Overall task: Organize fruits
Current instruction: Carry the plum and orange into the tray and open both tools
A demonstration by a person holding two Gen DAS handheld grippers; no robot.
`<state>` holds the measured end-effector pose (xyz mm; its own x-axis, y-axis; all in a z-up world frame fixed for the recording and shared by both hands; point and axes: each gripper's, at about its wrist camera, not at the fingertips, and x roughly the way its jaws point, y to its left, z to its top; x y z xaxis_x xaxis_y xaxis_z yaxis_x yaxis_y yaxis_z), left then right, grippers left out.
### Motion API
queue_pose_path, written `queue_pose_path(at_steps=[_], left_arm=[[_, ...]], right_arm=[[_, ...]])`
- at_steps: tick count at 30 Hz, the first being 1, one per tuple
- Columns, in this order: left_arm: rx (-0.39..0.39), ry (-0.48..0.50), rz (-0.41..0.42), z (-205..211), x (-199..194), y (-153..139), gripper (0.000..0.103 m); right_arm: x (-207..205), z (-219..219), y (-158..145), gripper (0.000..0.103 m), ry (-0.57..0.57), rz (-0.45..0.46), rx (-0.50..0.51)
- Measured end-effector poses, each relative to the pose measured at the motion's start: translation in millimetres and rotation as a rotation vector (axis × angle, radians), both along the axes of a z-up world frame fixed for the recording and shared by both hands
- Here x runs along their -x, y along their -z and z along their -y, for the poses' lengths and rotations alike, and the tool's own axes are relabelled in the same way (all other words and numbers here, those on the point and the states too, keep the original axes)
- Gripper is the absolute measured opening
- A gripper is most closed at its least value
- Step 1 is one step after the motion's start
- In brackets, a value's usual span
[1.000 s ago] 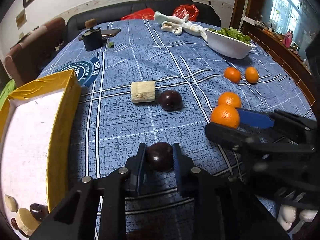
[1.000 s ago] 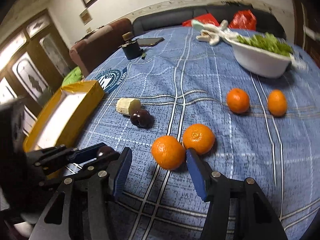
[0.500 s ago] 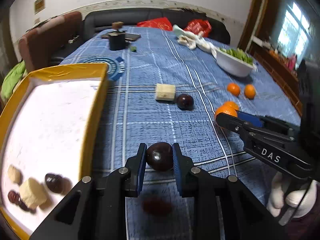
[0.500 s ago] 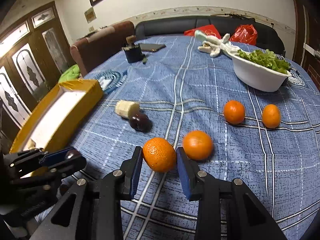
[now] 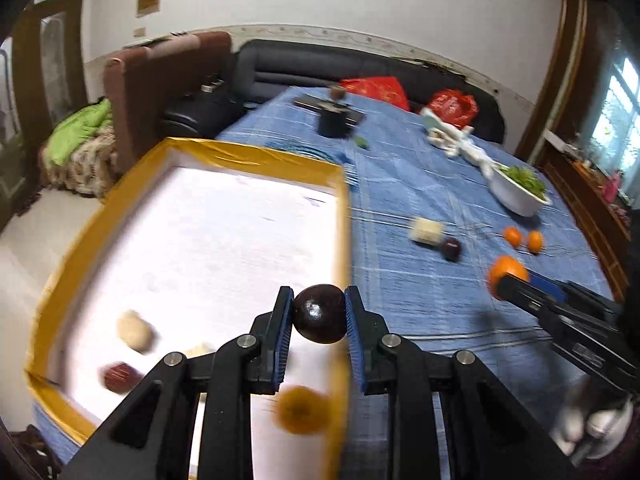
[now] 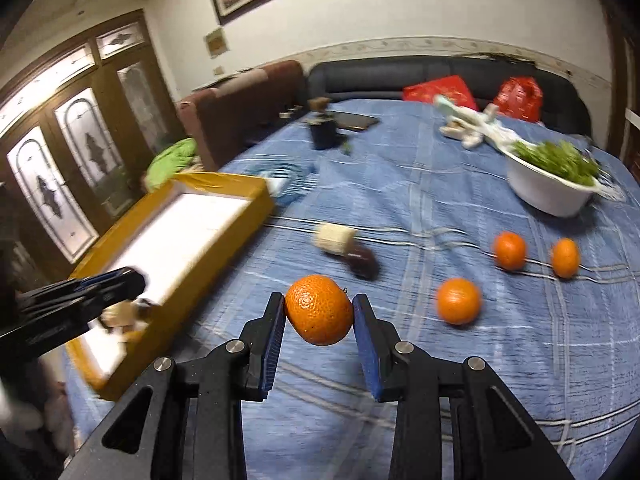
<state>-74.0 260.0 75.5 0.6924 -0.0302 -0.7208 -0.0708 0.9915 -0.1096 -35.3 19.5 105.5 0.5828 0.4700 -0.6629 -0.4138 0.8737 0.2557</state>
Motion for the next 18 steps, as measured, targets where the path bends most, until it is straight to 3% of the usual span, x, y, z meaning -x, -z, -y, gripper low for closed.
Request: queue_pose_path(at_steps=[3,7,12,18], left_arm=[[-0.033,-0.039,0.002,-27,-7,-3,0.025],[-0.02,-0.094,-0.029,-65,-21,3,0.025],[0.04,-0.145,-0.113,-104,-38,26,0.025],[0.093,-0.162,-0.12,-119,-33,29,0.026]], right_arm=[[2,-32,-11,0.039,-0.071,-0.015,-0.012],[-3,-83,-14,0.039,-0.165,-0.042,0.004],[-14,-138,-6,0.039,-0.244,-0.095,0.005],[-26,-180,11,0.04,-0.292,-0.145,0.05]])
